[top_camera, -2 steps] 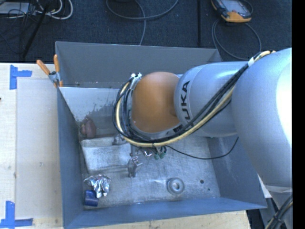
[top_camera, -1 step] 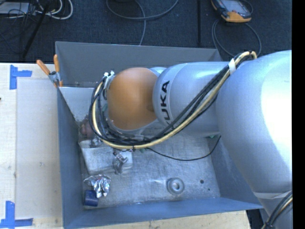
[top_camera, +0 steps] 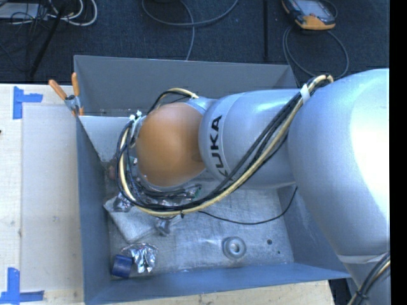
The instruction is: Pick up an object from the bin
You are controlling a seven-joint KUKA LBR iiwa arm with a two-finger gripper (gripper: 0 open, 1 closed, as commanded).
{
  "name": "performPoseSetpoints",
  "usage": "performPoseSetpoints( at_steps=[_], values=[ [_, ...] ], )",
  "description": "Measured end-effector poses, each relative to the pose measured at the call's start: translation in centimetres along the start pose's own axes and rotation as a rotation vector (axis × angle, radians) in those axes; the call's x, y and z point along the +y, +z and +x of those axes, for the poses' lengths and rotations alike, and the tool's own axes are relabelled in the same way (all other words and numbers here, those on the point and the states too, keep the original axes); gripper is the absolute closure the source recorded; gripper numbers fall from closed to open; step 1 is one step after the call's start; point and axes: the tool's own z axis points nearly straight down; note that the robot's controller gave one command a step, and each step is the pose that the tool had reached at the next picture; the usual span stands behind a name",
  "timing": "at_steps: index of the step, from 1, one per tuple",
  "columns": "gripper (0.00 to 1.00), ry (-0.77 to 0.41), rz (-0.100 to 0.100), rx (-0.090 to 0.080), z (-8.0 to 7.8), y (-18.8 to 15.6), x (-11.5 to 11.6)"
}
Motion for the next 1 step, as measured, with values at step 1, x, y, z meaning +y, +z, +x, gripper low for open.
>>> performPoseSetpoints(
  at_steps=[1],
  values=[
    [0.0, -0.482, 0.015, -0.021, 4.38, 0.5, 3.99]
  ],
)
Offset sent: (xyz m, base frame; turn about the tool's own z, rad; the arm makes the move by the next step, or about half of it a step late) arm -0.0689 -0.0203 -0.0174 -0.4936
